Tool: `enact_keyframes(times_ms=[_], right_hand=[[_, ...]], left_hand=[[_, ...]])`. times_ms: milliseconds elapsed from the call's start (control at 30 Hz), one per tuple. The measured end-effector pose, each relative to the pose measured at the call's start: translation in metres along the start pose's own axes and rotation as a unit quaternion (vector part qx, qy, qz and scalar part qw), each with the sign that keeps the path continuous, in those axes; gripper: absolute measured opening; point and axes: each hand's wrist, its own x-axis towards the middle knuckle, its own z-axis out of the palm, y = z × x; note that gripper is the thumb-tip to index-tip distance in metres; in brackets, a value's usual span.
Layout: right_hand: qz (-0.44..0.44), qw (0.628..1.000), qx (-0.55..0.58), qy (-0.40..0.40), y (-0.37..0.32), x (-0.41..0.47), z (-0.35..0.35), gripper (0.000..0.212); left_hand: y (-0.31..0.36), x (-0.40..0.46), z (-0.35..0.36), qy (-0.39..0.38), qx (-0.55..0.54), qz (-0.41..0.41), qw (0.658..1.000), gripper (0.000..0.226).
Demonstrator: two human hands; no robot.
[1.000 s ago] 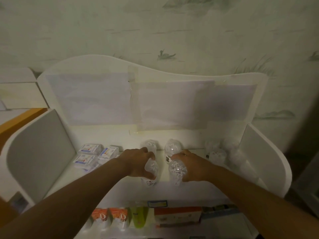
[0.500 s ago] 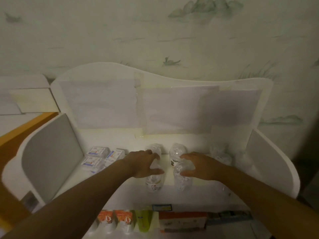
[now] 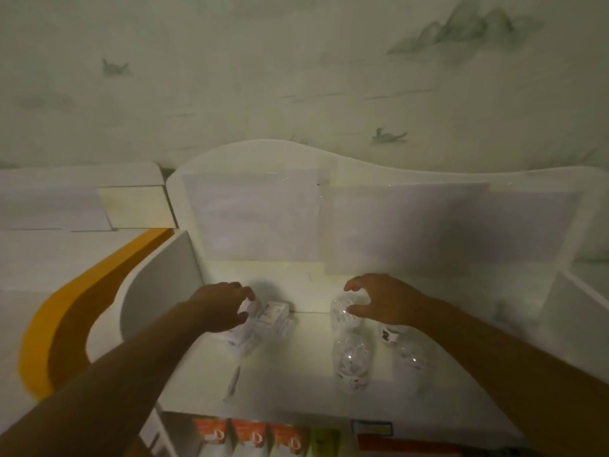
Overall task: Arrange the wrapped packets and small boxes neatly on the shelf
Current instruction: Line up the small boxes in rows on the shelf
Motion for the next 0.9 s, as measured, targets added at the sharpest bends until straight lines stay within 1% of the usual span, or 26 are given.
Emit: enact_keyframes(times_ms=[100,167,233,333,400,500,567,633,667,733,767,800,867,900], right_hand=[[0.009,1.000,0.010,-0.001,-0.029,0.028,0.014,0.047],[0.017,1.000,0.018,-0.010,-0.049,0.050,0.027,0.048],[0.027,0.999,0.027,-0.017,-0.067,0.070,0.044,0.049],[0.036,0.998,0.043,-0.033,-0.089,0.092,0.074,0.052],[0.037,0.997,0.055,-0.044,-0.099,0.101,0.091,0.058],[0.048,0.994,0.081,-0.053,-0.107,0.108,0.111,0.079],[0.047,0.993,0.088,-0.062,-0.110,0.113,0.122,0.095],[0.048,0.993,0.079,-0.072,-0.112,0.119,0.130,0.105],[0.049,0.994,0.074,-0.071,-0.112,0.121,0.134,0.107],[0.049,0.994,0.082,-0.061,-0.113,0.125,0.141,0.105],[0.048,0.993,0.091,-0.054,-0.112,0.127,0.145,0.102],[0.048,0.992,0.102,-0.050,-0.112,0.127,0.147,0.098],[0.055,0.991,0.115,-0.045,-0.113,0.127,0.148,0.091],[0.058,0.991,0.114,-0.042,-0.113,0.127,0.147,0.089]], left_hand=[[-0.038,0.003,0.018,-0.021,-0.006,-0.017,1.000,0.043],[-0.055,0.011,0.029,-0.035,0.000,-0.010,0.999,0.046],[-0.065,0.025,0.036,-0.041,0.005,0.020,0.999,0.050],[-0.066,0.046,0.041,-0.064,-0.026,0.070,0.995,0.057],[-0.062,0.057,0.046,-0.079,-0.036,0.089,0.992,0.062],[-0.055,0.064,0.053,-0.107,-0.085,0.088,0.987,0.064],[-0.053,0.062,0.055,-0.116,-0.102,0.100,0.983,0.081],[-0.056,0.061,0.055,-0.116,-0.067,0.112,0.985,0.102],[-0.058,0.062,0.056,-0.121,-0.052,0.112,0.985,0.110],[-0.063,0.068,0.062,-0.130,-0.086,0.102,0.982,0.117],[-0.064,0.070,0.065,-0.135,-0.129,0.089,0.978,0.113],[-0.063,0.070,0.069,-0.133,-0.166,0.072,0.974,0.105],[-0.062,0.069,0.084,-0.119,-0.207,0.034,0.970,0.086],[-0.062,0.068,0.090,-0.114,-0.220,0.014,0.969,0.083]])
